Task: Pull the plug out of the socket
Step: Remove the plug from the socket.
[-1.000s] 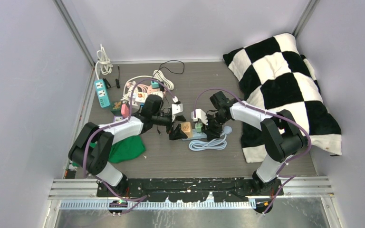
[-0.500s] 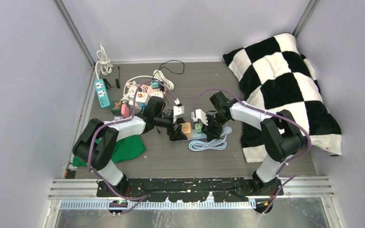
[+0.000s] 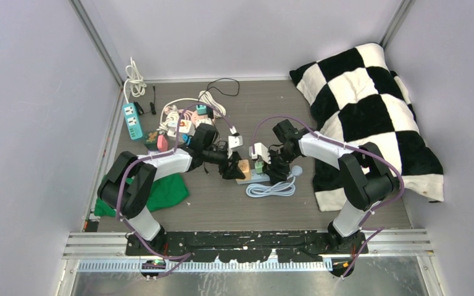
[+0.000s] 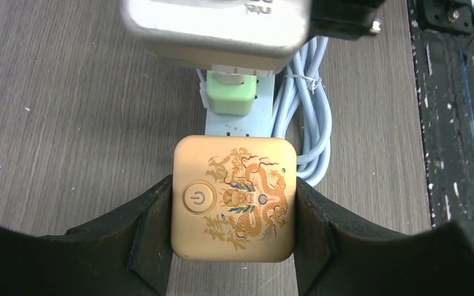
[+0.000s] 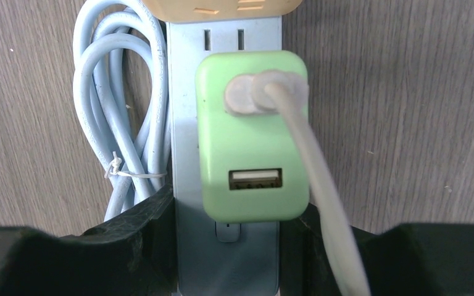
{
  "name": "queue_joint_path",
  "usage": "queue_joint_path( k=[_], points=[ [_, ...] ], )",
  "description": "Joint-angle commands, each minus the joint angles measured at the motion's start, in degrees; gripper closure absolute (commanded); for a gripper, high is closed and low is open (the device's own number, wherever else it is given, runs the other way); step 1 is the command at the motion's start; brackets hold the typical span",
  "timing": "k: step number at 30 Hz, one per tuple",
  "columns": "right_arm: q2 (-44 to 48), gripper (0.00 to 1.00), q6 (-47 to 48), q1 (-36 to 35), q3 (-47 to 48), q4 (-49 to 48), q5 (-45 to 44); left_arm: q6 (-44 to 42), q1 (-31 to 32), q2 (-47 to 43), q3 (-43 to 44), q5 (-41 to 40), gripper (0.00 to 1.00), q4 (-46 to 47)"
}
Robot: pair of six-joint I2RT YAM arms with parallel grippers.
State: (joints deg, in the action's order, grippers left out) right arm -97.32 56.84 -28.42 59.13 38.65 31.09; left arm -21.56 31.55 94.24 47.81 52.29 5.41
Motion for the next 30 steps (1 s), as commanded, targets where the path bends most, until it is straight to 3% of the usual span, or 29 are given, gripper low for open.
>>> queue_joint_path(
  k=[1,4,8,11,14,16,19,21,22,24,28,30],
  points=[
    [2.6,0.99,-0.6,-0.5,0.5,-2.8,3.0,12.9,0.7,-2.3,2.1,-2.7,1.0,5.0],
    [2.6,0.99,-0.7,-0.5,0.5,-3.0,2.9,16.3,1.4,-2.4,1.9,-4.7,1.0,6.5],
    [2.5,0.99,-0.9,-0.5,0.5,-3.0,2.8,-3.4,8.8,-6.8,-1.9,-17.6,1.0,1.6],
    [2.6,0.99,-0.9,-0.5,0.2,-3.2,2.6,-8.0,10.7,-7.6,-3.8,-24.0,1.0,1.4],
    [2.8,0.99,-0.9,-0.7,-0.1,-3.3,2.3,-4.0,9.9,-8.1,-3.4,-22.9,1.0,0.2],
    [2.8,0.99,-0.7,-0.7,-0.4,-3.4,1.9,1.6,7.3,-7.8,-2.1,-15.2,1.0,-0.3],
    [2.8,0.99,-0.6,-0.6,-0.5,-3.5,1.7,17.0,2.2,-5.9,-1.8,-2.5,1.0,8.8],
    [2.8,0.99,-0.6,-0.7,-0.5,-3.5,1.5,24.5,0.9,-5.0,-2.7,-0.6,1.0,15.2],
    [2.8,0.99,-0.5,-0.8,-0.6,-3.5,1.3,23.8,1.0,-5.2,-3.1,-0.7,1.0,15.8],
    [2.7,0.99,-0.3,-1.0,-0.6,-3.5,0.8,16.5,2.6,-7.2,-4.5,-5.0,1.0,14.4],
    [2.6,0.99,-0.2,-1.3,-0.8,-3.7,0.0,-7.6,8.8,-12.7,-5.3,-18.1,1.0,0.5],
    [2.5,0.99,-0.1,-1.5,-0.9,-3.8,-0.7,-9.7,9.8,-13.7,-4.3,-22.5,1.0,-3.5]
  ],
)
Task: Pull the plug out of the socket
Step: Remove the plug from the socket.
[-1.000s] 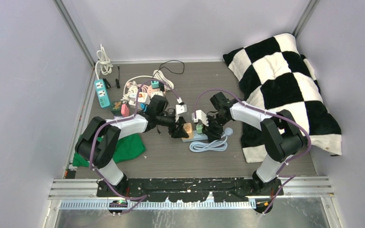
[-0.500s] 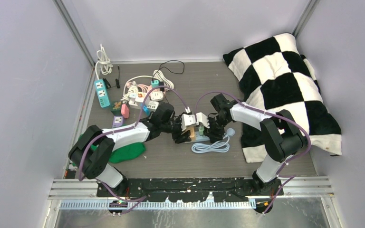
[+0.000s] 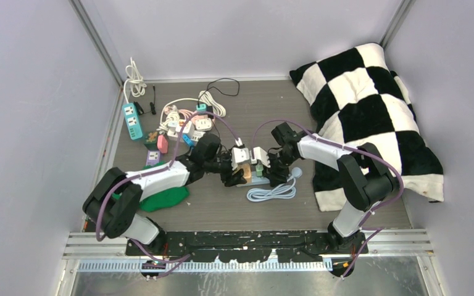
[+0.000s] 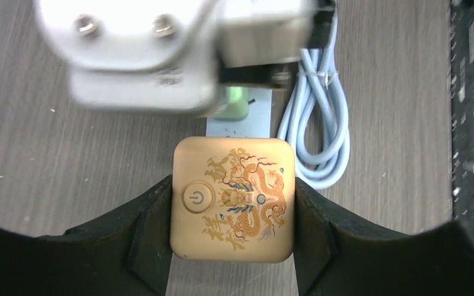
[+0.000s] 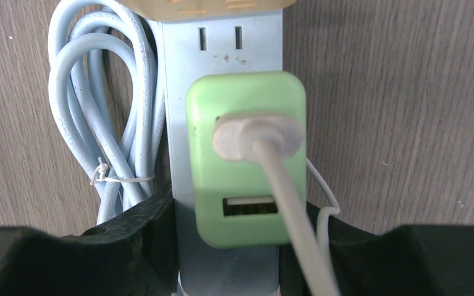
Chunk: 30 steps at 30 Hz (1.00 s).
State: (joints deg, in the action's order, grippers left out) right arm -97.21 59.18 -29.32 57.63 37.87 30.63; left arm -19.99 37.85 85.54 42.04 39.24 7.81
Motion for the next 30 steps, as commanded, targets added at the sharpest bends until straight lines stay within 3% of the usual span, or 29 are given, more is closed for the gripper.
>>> queue_joint_path(
  k=[1,5,7,9,11,15,17,19,23,27,30],
  points=[
    [2.4,0.99,-2.4,-0.8,0.6,-3.2,-0.6,-9.4,3.5,-5.2,2.4,-11.2,1.0,-7.1],
    [2.2,0.99,-2.4,-1.3,0.5,-3.4,-1.5,5.3,1.9,-4.3,6.4,-13.7,1.0,-9.7],
    [2.1,0.99,-2.5,-1.4,0.5,-3.4,-1.8,14.0,-0.6,-3.4,6.0,-6.3,1.0,-3.9],
    [2.1,0.99,-2.5,-1.5,0.4,-3.5,-1.9,16.7,-1.0,-2.8,4.5,-3.9,1.0,0.7],
    [2.1,0.99,-2.6,-1.6,0.4,-3.5,-2.0,13.7,-0.2,-3.4,3.2,-5.3,1.0,1.6],
    [2.0,0.99,-2.6,-1.7,0.3,-3.7,-2.3,-8.3,6.3,-6.5,0.8,-18.3,1.0,-4.3],
    [2.0,0.99,-2.6,-1.9,0.3,-3.7,-2.5,-9.3,7.2,-8.0,-0.9,-21.3,1.0,-2.7],
    [2.0,0.99,-2.6,-2.0,0.2,-3.8,-2.8,-4.8,4.6,-9.2,-1.3,-16.5,1.0,-1.1],
    [1.9,0.99,-2.6,-2.0,0.1,-3.8,-3.1,12.6,-3.4,-7.1,-3.3,4.1,1.0,11.5],
    [1.7,0.99,-2.7,-2.2,0.2,-3.8,-3.4,19.2,-3.8,-4.9,-5.7,9.1,1.0,22.7],
    [1.8,0.99,-2.6,-2.3,0.2,-3.8,-3.5,14.2,-2.5,-5.6,-5.7,5.0,1.0,19.3]
  ],
)
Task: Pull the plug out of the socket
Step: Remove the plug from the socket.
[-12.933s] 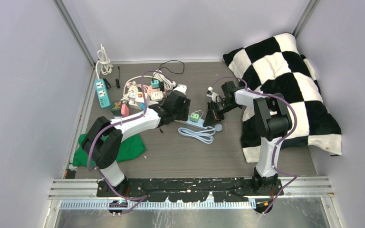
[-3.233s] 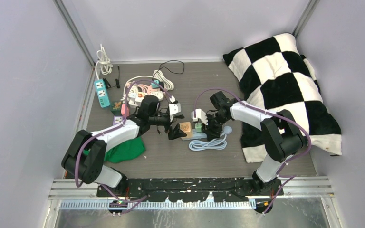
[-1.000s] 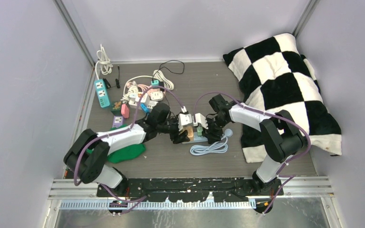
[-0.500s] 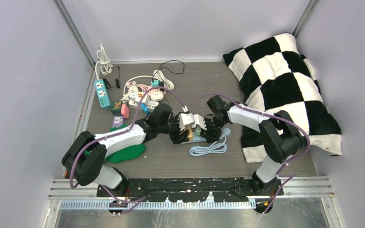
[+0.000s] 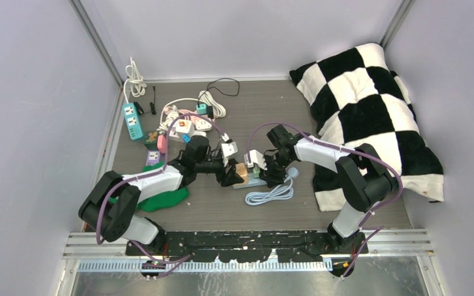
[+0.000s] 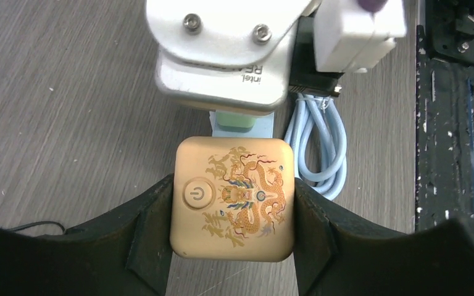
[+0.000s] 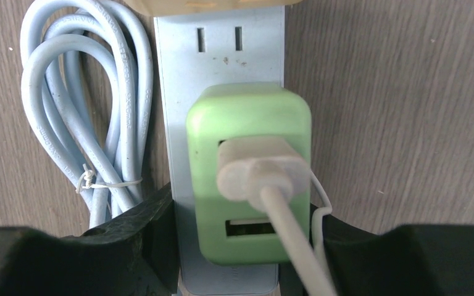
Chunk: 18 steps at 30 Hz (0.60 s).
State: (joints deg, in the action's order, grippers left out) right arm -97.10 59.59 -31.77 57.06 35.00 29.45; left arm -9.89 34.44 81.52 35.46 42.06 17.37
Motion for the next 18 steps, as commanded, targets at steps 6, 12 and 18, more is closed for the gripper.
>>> queue_joint_path(
  k=[6,12,18],
  points=[
    [1.4,0.99,-3.0,0.1,0.7,-1.0,-3.0,-20.5,9.4,-5.1,7.3,-16.3,1.0,-19.9],
    [1.4,0.99,-3.2,0.1,0.6,-1.1,-3.3,0.5,3.0,-5.9,0.5,-1.4,1.0,3.5],
    [1.3,0.99,-3.4,0.0,0.6,-1.3,-3.6,14.6,1.6,-1.7,-1.4,0.3,1.0,18.0]
  ],
)
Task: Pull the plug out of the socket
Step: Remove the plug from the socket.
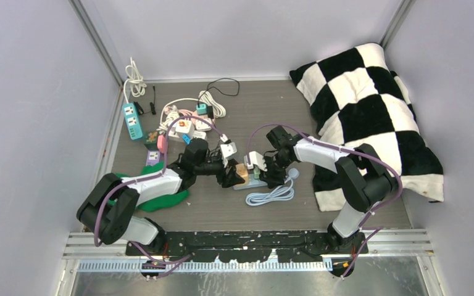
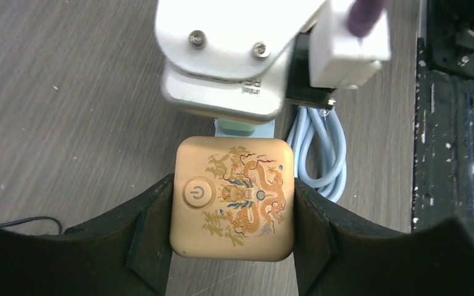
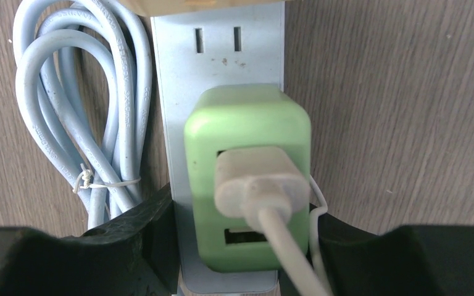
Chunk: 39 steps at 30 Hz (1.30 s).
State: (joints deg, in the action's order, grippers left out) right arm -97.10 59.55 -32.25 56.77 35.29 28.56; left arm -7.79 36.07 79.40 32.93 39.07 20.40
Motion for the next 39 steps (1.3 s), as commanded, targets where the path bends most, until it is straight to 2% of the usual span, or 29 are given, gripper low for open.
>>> queue_joint_path(
  k=[1,4,6,7,9,12,15,18,20,22,23,26,29,34,39],
  points=[
    [1.4,0.99,-3.4,0.5,0.8,-1.7,-2.8,9.4,0.9,-0.8,1.6,0.2,1.0,11.0],
    [1.4,0.99,-3.4,0.5,0.6,-1.8,-2.9,-13.0,8.4,-4.1,5.5,-16.5,1.0,-9.9],
    [1.5,0.99,-3.5,0.5,0.6,-1.9,-3.0,-17.1,10.8,-4.7,7.4,-22.4,1.0,-16.6],
    [1.4,0.99,-3.6,0.4,0.6,-2.0,-3.1,-16.5,10.7,-5.3,7.1,-22.1,1.0,-16.5],
    [1.3,0.99,-3.6,0.5,0.6,-2.0,-3.1,-13.1,8.8,-6.3,5.6,-16.4,1.0,-13.2],
    [1.4,0.99,-3.6,0.5,0.6,-1.9,-3.2,0.9,2.5,-5.3,3.2,-2.9,1.0,-1.1],
    [1.4,0.99,-3.6,0.5,0.6,-2.0,-3.3,8.8,0.9,-3.5,2.4,1.8,1.0,5.7],
    [1.3,0.99,-3.7,0.5,0.6,-2.1,-3.4,8.7,0.9,-3.4,3.4,1.3,1.0,5.5],
    [1.4,0.99,-3.7,0.5,0.6,-2.1,-3.4,0.1,2.4,-5.1,4.5,-4.0,1.0,-1.4],
    [1.4,0.99,-3.7,0.4,0.5,-2.2,-3.4,-10.0,6.1,-7.1,6.1,-12.8,1.0,-11.2],
    [1.4,0.99,-3.8,0.5,0.5,-2.2,-3.4,-12.2,7.3,-7.7,6.9,-15.8,1.0,-14.3],
    [1.3,0.99,-4.0,0.5,0.5,-2.4,-3.6,-10.0,5.9,-9.5,6.3,-11.6,1.0,-14.3],
    [1.3,0.99,-4.1,0.4,0.6,-2.4,-3.6,0.5,1.7,-8.8,2.8,-1.4,1.0,-3.1],
    [1.2,0.99,-4.2,0.4,0.7,-2.4,-3.7,6.6,1.2,-10.1,0.5,-5.1,1.0,2.6],
    [0.9,0.99,-5.8,0.5,1.2,-2.8,-3.6,5.1,1.0,-12.5,2.0,-7.0,1.0,-4.7]
  ],
)
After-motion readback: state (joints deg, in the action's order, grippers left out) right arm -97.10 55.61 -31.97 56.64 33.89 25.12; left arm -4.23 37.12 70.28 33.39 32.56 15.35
